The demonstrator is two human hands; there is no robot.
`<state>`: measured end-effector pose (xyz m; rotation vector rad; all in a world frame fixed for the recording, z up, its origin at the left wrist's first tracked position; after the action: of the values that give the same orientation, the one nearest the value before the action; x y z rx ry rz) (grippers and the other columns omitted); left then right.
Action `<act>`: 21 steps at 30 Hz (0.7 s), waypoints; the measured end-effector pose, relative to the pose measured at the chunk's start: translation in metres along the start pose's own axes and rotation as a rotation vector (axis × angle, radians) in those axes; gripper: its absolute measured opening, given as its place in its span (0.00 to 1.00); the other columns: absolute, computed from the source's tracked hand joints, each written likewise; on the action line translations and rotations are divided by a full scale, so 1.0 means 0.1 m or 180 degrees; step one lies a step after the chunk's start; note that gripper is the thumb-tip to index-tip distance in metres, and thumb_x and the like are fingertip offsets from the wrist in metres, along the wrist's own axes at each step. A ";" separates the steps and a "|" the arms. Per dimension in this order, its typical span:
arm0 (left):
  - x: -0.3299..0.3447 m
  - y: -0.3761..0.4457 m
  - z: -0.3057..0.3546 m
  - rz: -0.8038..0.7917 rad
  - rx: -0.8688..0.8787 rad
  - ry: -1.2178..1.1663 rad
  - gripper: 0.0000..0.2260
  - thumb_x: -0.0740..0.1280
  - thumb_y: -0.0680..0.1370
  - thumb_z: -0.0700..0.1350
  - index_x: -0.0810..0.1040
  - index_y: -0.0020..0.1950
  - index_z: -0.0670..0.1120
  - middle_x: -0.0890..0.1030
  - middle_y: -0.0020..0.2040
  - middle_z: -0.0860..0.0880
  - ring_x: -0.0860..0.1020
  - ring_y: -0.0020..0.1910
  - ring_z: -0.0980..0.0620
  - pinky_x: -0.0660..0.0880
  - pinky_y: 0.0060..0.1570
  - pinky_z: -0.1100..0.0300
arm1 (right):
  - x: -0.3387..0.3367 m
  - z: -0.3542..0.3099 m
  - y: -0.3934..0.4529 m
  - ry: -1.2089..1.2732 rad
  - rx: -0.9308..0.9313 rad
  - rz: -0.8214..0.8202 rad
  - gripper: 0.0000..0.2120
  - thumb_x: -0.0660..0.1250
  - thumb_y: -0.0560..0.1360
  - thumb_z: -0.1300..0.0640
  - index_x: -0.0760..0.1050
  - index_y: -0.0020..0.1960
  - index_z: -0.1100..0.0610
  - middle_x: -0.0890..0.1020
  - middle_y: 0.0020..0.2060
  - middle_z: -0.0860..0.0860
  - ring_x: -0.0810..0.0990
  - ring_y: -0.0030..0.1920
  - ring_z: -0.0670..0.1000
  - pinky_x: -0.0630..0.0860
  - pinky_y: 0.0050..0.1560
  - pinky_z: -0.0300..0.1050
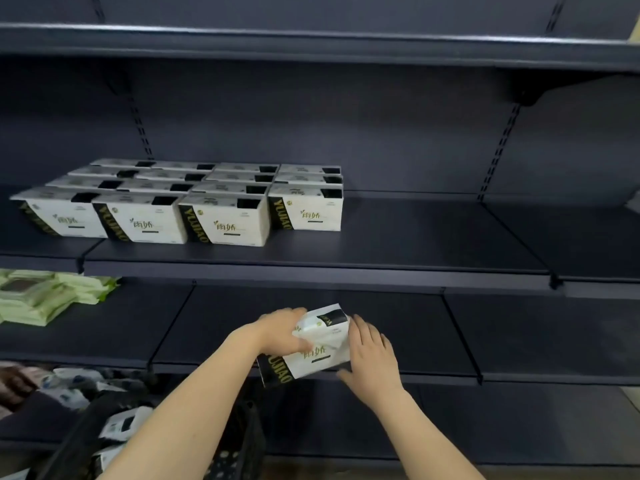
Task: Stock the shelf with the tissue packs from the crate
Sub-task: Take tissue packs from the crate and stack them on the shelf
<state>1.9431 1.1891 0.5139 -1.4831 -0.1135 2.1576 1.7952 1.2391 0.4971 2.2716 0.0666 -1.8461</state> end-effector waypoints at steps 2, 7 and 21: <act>-0.13 0.02 0.15 0.0059 0.0109 0.0085 0.20 0.69 0.72 0.54 0.70 0.61 0.51 0.75 0.56 0.51 0.75 0.54 0.49 0.72 0.57 0.49 | -0.16 0.09 0.06 -0.0065 0.0005 0.0254 0.48 0.78 0.59 0.44 0.64 0.72 0.61 0.70 0.68 0.55 0.72 0.66 0.56 0.70 0.63 0.55; -0.51 0.00 0.46 0.0149 0.0332 0.0270 0.20 0.69 0.73 0.54 0.70 0.62 0.51 0.75 0.57 0.51 0.74 0.55 0.50 0.72 0.57 0.51 | -0.51 0.18 0.18 -0.0008 -0.0093 0.0724 0.49 0.80 0.46 0.38 0.74 0.60 0.62 0.81 0.54 0.54 0.82 0.51 0.55 0.79 0.46 0.51; -1.56 0.02 0.70 0.0760 0.0707 0.1178 0.31 0.67 0.75 0.54 0.61 0.74 0.49 0.71 0.67 0.48 0.71 0.63 0.47 0.69 0.60 0.55 | -1.27 -0.01 0.66 -0.0130 -0.0034 0.1568 0.48 0.78 0.60 0.42 0.63 0.72 0.62 0.72 0.67 0.56 0.75 0.62 0.58 0.74 0.57 0.54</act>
<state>1.9216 1.1312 0.6740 -1.8017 0.4381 1.9496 1.7799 1.1873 0.6296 2.0043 -0.4466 -1.6173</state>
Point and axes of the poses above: each hand's wrist, its own y-axis towards the middle knuckle, its own x-axis out of the palm, z = x × y, the point moved 7 cm from there along y, towards the middle knuckle
